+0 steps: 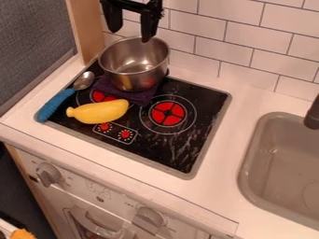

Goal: Put the blue spoon on the right side of the burner

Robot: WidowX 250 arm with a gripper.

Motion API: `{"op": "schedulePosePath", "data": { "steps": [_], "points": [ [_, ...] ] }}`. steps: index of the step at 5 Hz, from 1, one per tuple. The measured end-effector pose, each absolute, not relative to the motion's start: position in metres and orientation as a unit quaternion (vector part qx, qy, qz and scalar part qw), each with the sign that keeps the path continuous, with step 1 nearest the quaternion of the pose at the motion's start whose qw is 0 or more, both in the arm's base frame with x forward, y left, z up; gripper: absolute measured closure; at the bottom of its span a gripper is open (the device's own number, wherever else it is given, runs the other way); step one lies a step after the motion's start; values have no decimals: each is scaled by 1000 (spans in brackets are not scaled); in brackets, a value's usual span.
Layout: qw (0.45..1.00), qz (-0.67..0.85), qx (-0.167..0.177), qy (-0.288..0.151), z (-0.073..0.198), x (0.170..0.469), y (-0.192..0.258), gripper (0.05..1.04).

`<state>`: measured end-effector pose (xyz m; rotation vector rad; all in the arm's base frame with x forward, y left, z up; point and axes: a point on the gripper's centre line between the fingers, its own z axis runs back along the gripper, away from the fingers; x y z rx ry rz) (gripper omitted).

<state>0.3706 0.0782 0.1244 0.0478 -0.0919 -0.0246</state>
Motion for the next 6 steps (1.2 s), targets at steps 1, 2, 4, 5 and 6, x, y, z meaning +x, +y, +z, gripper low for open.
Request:
{"op": "schedulePosePath", "data": {
  "steps": [1, 2, 4, 5, 6],
  "points": [
    [999, -12, 17, -29, 112, 369, 77, 83],
    [1000, -1, 3, -18, 106, 353, 95, 83],
    [999, 17, 5, -26, 108, 320, 148, 83],
    [999, 19, 33, -19, 98, 313, 166, 83],
    [999, 28, 46, -7, 71, 302, 175, 83]
  ]
}}
